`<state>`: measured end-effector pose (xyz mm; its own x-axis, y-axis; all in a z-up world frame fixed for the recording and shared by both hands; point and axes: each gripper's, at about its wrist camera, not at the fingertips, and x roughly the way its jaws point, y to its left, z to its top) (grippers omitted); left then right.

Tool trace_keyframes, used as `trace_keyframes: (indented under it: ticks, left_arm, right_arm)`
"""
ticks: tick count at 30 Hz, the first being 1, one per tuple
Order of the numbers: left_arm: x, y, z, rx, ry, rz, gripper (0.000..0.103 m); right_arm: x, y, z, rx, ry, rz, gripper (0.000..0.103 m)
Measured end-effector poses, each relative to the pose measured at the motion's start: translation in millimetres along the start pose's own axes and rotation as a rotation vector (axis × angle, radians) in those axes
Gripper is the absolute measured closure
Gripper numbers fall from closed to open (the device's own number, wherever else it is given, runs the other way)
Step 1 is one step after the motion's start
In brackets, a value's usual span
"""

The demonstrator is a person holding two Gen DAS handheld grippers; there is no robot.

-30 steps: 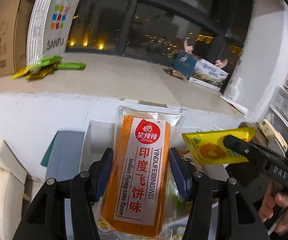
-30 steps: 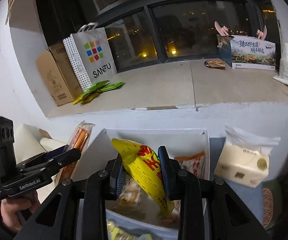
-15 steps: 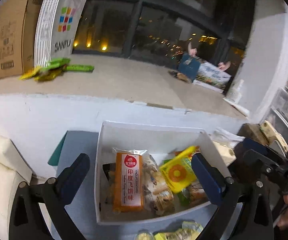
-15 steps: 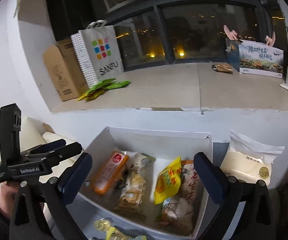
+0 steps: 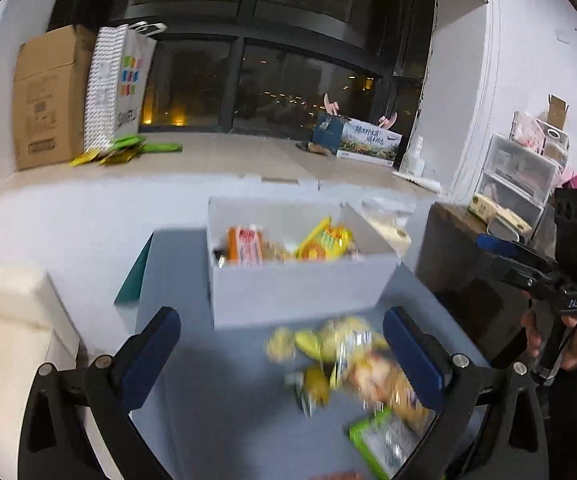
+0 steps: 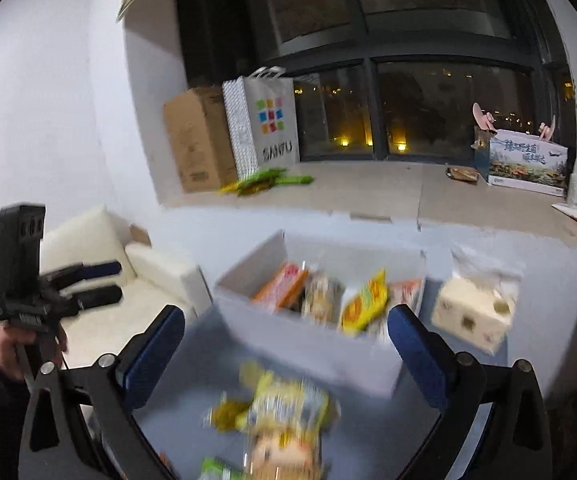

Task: Organize snacks
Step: 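Grasp the small checkered cake pack with the left tool while the right tool grasps the yellow bag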

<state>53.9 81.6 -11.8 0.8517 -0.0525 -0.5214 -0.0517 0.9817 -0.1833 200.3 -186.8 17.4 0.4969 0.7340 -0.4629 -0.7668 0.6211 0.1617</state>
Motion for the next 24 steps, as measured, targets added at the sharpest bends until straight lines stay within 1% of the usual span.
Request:
trace_keyframes:
  ticks: [1, 4, 5, 7, 8, 10, 12, 13, 15, 16, 17, 20, 22, 24]
  left_arm:
    - [-4, -1, -15, 0.003, 0.022, 0.012, 0.000]
    - [-11, -5, -47, 0.029, 0.088, 0.041, 0.000]
    - [-12, -5, -54, 0.013, 0.101, 0.055, 0.000]
    - [-10, -6, -63, -0.012, 0.131, 0.046, 0.000]
    - [-8, -10, -67, -0.002, 0.146, 0.042, 0.000]
    - [1, -20, -74, 0.045, 0.186, 0.069, 0.000]
    - [7, -27, -79, 0.063, 0.214, 0.076, 0.000]
    - [12, -32, -84, 0.054, 0.240, 0.057, 0.000]
    - [21, -39, -96, 0.058, 0.300, 0.039, 0.000]
    - [28, -46, -106, 0.078, 0.346, 0.038, 0.000]
    - [32, -50, -112, 0.098, 0.374, 0.037, 0.000]
    - [47, -60, -135, 0.151, 0.473, 0.072, 0.000]
    - [51, -62, -144, 0.161, 0.506, 0.077, 0.000]
    - [55, -65, -151, 0.159, 0.534, 0.067, 0.000]
  right_arm:
    - [-7, 4, -8, -0.006, 0.002, 0.000, 0.000]
    - [-25, 17, -47, -0.027, 0.053, -0.028, 0.000]
    - [-30, 19, -55, -0.026, 0.054, -0.039, 0.000]
    - [-40, 22, -76, -0.008, 0.069, -0.062, 0.000]
    - [-43, 22, -81, -0.001, 0.070, -0.070, 0.000]
    - [-48, 24, -96, 0.015, 0.080, -0.093, 0.000]
    - [-50, 25, -104, 0.014, 0.087, -0.106, 0.000]
    - [-50, 26, -107, 0.009, 0.095, -0.116, 0.000]
    - [-47, 30, -109, -0.019, 0.109, -0.136, 0.000]
    - [-48, 32, -111, -0.025, 0.110, -0.142, 0.000]
    - [-47, 33, -112, -0.031, 0.114, -0.147, 0.000]
    - [-46, 36, -115, -0.037, 0.118, -0.145, 0.000]
    - [-46, 38, -118, -0.045, 0.121, -0.149, 0.000]
    - [-46, 41, -120, -0.055, 0.123, -0.153, 0.000]
